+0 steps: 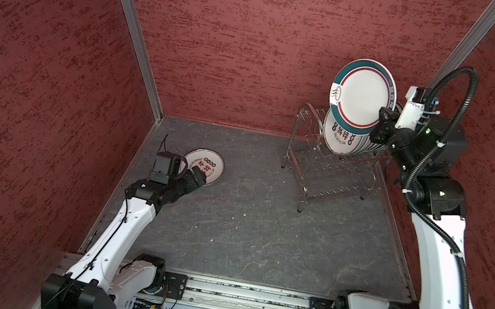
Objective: Unload the plates from the dish rack
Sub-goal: Pick up the plate from the dish rack, then place the plate on the plate.
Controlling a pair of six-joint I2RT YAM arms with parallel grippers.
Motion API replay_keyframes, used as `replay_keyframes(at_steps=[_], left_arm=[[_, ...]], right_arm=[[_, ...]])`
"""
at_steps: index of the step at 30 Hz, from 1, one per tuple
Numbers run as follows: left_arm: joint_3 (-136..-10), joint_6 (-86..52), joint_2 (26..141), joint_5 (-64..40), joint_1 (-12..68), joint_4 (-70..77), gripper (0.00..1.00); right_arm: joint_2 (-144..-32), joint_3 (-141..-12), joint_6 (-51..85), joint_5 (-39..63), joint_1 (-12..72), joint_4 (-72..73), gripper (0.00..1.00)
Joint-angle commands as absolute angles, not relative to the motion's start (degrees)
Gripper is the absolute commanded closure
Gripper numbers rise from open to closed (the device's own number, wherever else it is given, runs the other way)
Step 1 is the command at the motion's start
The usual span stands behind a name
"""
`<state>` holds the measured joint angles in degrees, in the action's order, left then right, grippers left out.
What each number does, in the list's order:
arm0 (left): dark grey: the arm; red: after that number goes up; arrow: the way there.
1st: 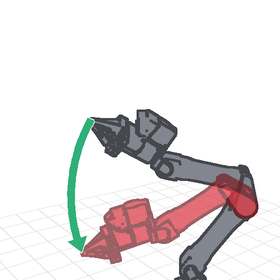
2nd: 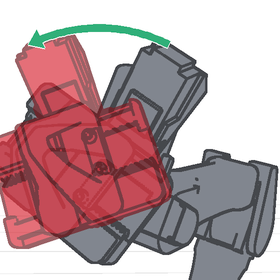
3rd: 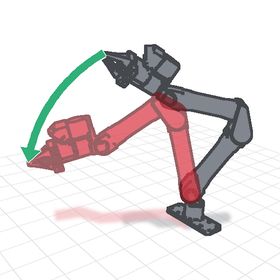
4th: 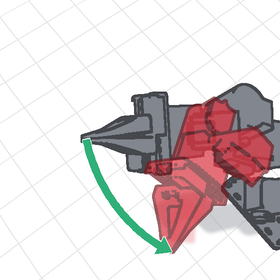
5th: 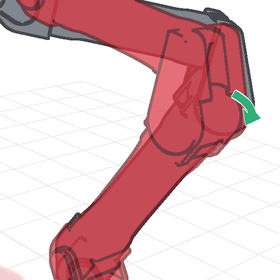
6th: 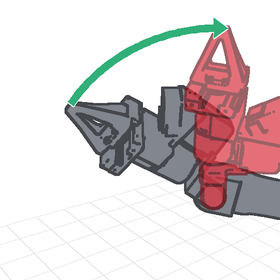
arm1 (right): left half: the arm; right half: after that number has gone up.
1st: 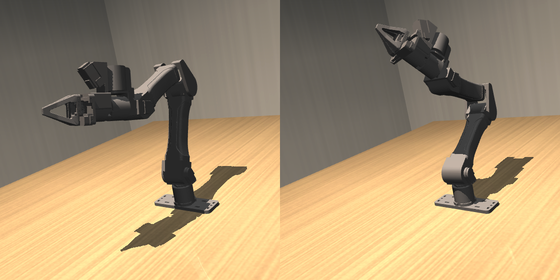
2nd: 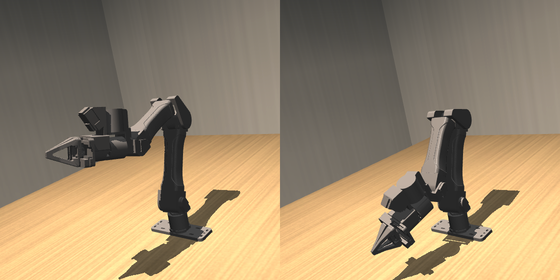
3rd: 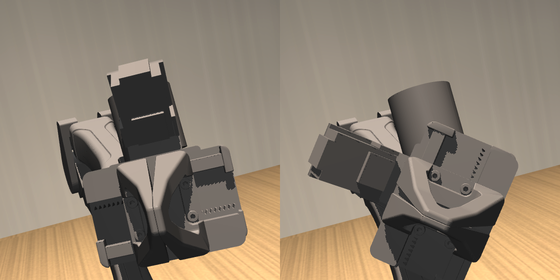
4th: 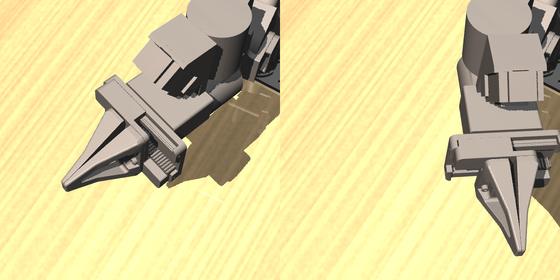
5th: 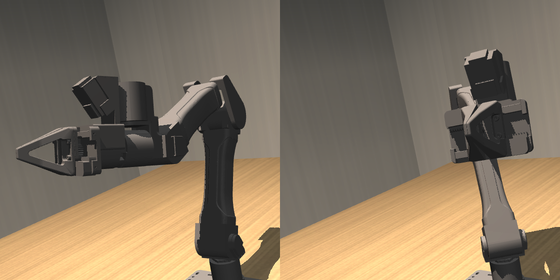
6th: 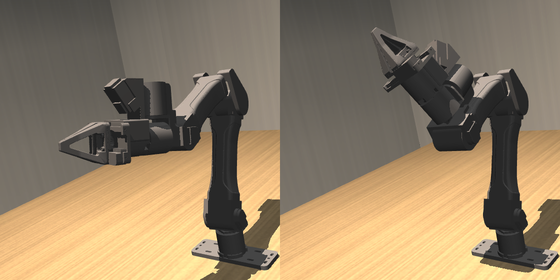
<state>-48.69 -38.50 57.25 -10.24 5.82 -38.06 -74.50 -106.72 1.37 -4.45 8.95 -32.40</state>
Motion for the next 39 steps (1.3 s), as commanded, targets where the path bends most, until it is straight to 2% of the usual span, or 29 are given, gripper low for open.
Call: replay_keyframes(at_steps=[1,11,20,28,33,39], left_arm=[[-49.2,-36.62,56.43,-13.78,7.18,-35.66,0.01],[-52.64,-35.86,55.25,-14.12,12.09,-35.16,0.01],[-54.65,-36.3,56.43,-14.44,18.83,-34.5,0.0],[-53.19,-38.61,55.31,-13.5,26.27,-30.47,0.01],[-50.74,-39.51,54.67,-12.22,31.61,-28.21,0.01],[-45.72,-42.57,55.94,-14.86,36.01,-19.12,0.01]], right_arm=[[-70.53,-107.32,2.23,-7.38,9.19,-27.18,1.0],[-63.2,-105.96,12.03,-3.37,9.18,-38.61,1.0],[-54.34,-99.74,21.26,6.15,9.14,-53.54,1.0],[-43.7,-82.8,28.0,14.37,9.17,-62.4,1.0],[-37.7,-70.5,31.83,21.35,9.15,-60.56,1.0],[-35.97,-57.96,36.54,31.11,9.15,-53.82,1.0]])
